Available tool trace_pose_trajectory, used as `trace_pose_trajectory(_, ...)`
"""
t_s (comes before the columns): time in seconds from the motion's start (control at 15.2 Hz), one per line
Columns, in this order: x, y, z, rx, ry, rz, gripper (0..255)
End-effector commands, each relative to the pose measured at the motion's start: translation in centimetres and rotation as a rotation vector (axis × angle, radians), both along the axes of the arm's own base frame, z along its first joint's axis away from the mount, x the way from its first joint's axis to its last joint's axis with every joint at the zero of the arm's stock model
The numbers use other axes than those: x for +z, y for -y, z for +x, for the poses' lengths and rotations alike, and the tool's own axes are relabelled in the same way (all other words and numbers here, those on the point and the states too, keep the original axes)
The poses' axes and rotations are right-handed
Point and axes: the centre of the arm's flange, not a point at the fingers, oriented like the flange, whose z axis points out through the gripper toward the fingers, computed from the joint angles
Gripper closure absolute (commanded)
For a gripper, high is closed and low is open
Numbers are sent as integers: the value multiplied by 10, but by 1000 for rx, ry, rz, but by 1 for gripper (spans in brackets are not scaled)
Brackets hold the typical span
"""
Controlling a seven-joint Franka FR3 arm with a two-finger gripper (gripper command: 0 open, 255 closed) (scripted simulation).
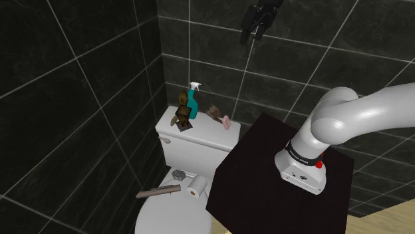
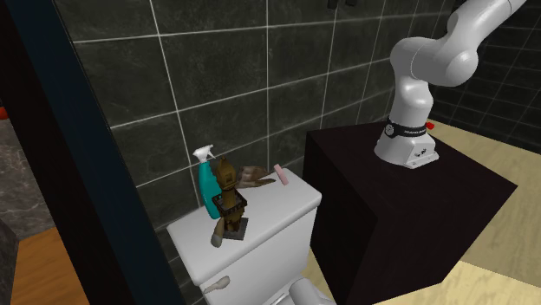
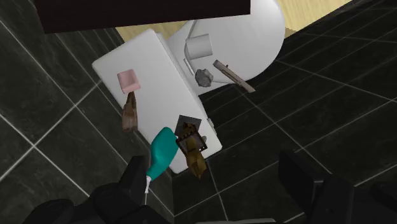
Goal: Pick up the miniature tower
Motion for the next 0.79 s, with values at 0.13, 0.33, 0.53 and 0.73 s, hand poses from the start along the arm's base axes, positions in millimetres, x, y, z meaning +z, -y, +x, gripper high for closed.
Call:
trace_pose_trajectory(0.13, -19, -15, 13, -58, 8, -14, 0)
trace_pose_trajectory(0.33, -48, -35, 33, -146, 20, -34, 0)
trace_pose_trajectory(0.53, -77, -53, 56, -234, 33, -54, 0)
trace_pose_trajectory(0.73, -106, -68, 81, -322, 45, -75, 0)
